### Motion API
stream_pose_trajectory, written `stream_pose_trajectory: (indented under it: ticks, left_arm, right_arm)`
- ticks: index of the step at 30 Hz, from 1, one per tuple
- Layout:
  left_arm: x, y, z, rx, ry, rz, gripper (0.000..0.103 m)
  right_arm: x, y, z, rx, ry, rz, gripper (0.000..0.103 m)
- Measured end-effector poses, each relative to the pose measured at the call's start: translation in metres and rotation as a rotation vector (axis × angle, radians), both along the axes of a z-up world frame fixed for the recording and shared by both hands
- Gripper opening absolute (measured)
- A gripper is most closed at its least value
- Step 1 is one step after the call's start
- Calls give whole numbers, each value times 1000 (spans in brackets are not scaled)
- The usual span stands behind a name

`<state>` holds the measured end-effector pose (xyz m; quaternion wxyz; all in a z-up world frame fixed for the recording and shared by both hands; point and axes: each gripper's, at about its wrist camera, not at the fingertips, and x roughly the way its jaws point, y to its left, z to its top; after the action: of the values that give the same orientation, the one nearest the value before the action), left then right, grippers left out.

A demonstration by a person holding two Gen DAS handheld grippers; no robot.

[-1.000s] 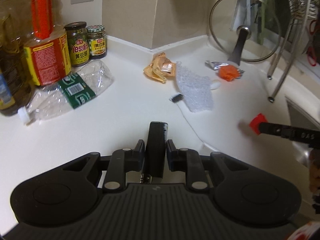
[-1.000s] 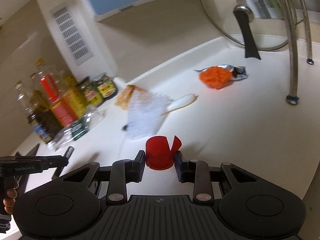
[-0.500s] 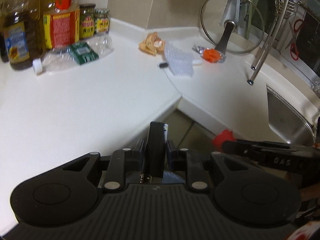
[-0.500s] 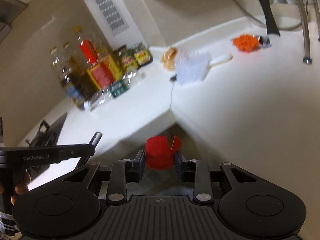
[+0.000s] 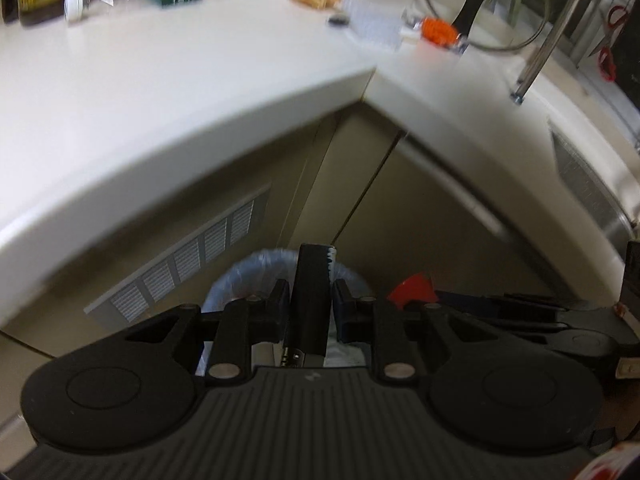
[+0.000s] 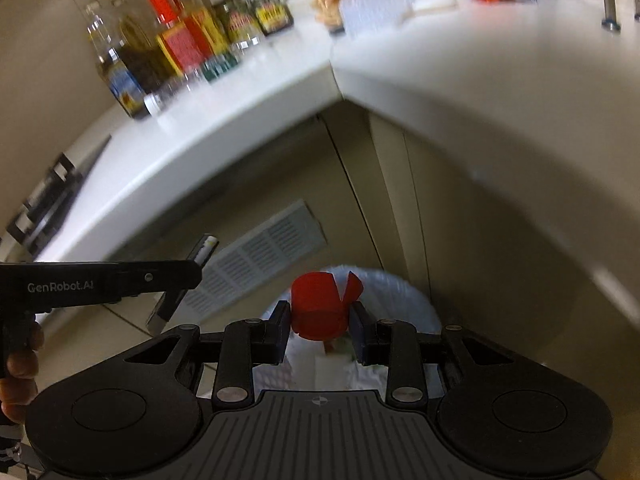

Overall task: Collect trash
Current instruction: 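Carry the toothbrush and red cup over the wastebasket, then open both tools to drop the toothbrush and red cup into the wastebasket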

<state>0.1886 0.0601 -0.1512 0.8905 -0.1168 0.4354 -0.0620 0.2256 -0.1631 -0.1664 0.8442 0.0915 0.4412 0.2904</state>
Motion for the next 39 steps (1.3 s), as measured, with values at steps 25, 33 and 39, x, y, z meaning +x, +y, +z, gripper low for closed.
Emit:
stream_pose_trajectory:
  ticks: [25, 33, 39]
  left_arm:
    - [68, -21, -110, -1, 141, 64, 20]
    - [70, -21, -118, 4, 155, 77, 25]
    - [67, -19, -115, 7, 168, 93, 25]
  right_arm:
    - [49, 4, -89, -73, 31, 29, 32]
    - [55, 5, -93, -65, 39, 32, 32]
    - [57, 9, -96, -62, 43, 47, 32]
